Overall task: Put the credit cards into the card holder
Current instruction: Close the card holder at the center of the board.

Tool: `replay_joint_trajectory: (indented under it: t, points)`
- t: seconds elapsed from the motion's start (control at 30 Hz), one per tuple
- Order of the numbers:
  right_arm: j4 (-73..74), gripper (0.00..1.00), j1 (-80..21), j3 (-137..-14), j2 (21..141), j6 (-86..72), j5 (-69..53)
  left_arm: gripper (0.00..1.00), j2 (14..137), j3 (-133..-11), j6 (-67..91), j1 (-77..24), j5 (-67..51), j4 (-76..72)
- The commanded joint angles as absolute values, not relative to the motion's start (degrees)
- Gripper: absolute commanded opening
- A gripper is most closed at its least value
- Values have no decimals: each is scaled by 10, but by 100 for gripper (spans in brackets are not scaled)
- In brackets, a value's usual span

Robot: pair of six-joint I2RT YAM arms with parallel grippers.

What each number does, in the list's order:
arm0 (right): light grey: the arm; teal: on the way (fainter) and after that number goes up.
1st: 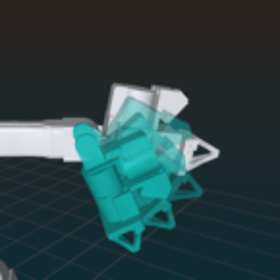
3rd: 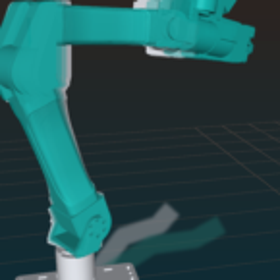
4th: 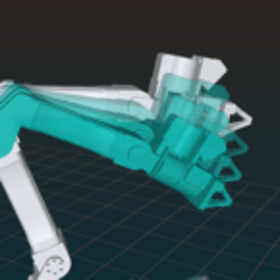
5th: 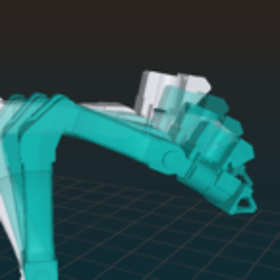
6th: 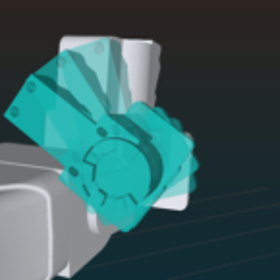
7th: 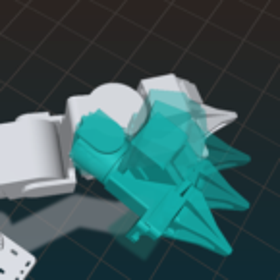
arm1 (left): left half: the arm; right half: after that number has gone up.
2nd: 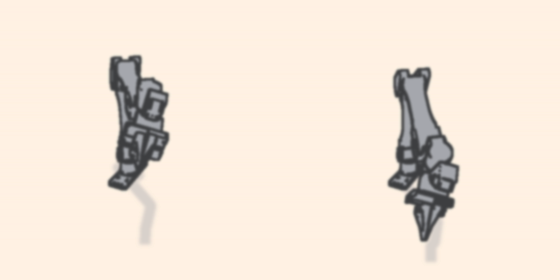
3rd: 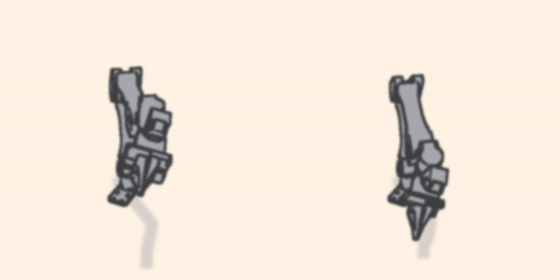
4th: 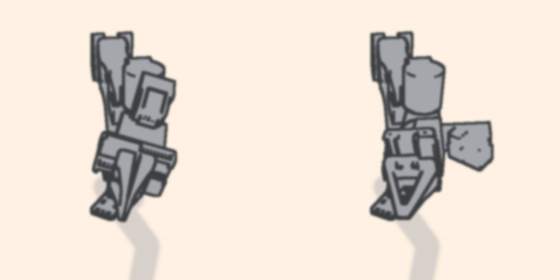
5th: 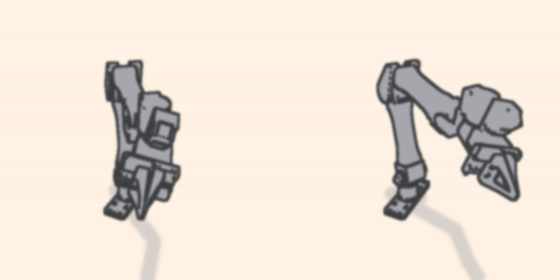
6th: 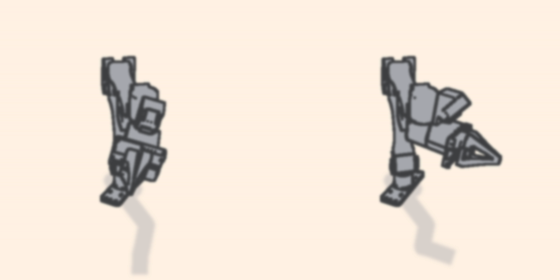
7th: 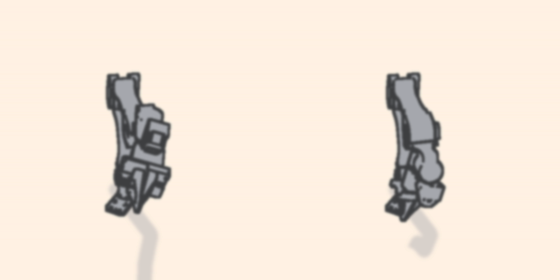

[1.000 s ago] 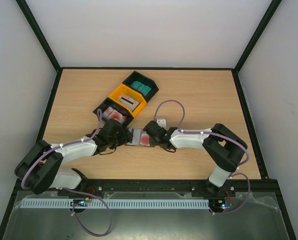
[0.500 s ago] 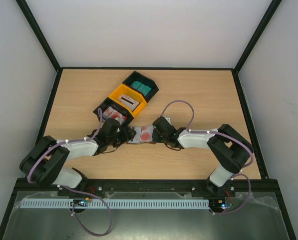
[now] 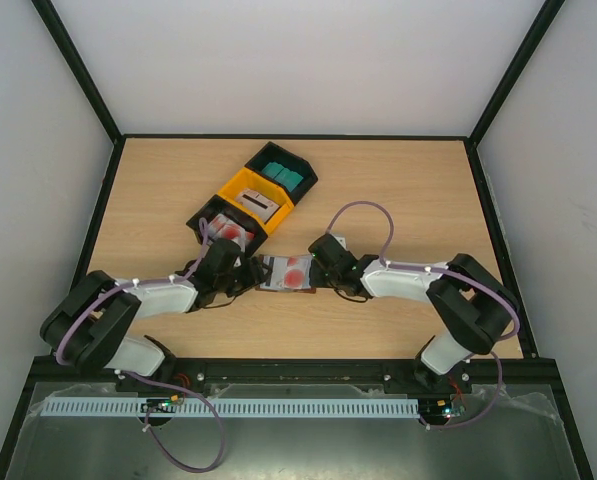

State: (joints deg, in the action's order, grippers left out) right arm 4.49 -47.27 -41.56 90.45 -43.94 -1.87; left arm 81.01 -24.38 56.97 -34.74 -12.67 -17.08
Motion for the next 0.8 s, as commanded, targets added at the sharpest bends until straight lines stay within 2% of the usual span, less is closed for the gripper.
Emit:
replay_joint_trajectory:
  t: [0.0,0.13,0.43,0.77]
  points:
    - [48,25,-478,-428,885,-432,-38,58,834,-243,562,-352,-141,-135]
    - [40,22,-478,-432,879,-438,-43,53,838,-250,551,-354,-128,-114]
    - [57,3,-478,-452,867,-438,-31,45,846,-271,529,-366,-91,-66]
    - [92,2,-482,-493,846,-435,-50,40,880,-301,527,-397,-69,-50]
